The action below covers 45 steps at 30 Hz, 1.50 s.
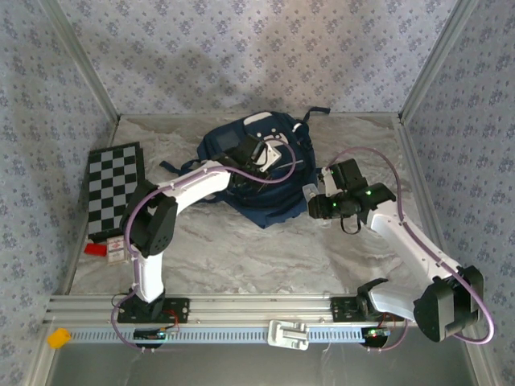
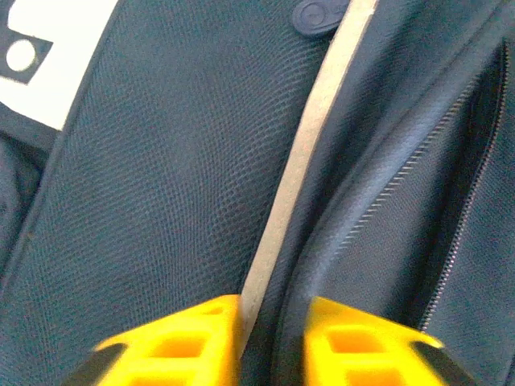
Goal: Pack the student bag
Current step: Place the loose stationery in the student bag.
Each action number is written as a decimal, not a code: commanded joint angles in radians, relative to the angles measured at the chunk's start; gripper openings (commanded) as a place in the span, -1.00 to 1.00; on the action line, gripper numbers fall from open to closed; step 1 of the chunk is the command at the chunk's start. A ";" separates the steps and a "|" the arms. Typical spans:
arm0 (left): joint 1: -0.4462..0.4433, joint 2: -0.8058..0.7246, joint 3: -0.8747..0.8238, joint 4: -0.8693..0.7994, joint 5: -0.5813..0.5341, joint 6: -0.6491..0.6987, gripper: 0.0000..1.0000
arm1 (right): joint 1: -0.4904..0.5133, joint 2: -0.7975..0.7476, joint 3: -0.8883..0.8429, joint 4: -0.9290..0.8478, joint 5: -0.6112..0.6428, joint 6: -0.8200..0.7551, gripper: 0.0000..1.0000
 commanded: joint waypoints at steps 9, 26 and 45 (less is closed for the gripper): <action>-0.057 -0.126 0.137 -0.038 -0.027 -0.291 -1.00 | 0.005 0.112 0.051 0.080 -0.033 0.124 -0.23; -0.136 -0.087 0.206 -0.015 -0.071 -0.734 -1.00 | 0.007 0.434 0.213 0.334 0.075 0.424 -0.05; -0.130 -0.091 0.188 -0.011 -0.032 -0.728 -1.00 | 0.031 0.313 -0.041 0.606 -0.156 0.577 -0.11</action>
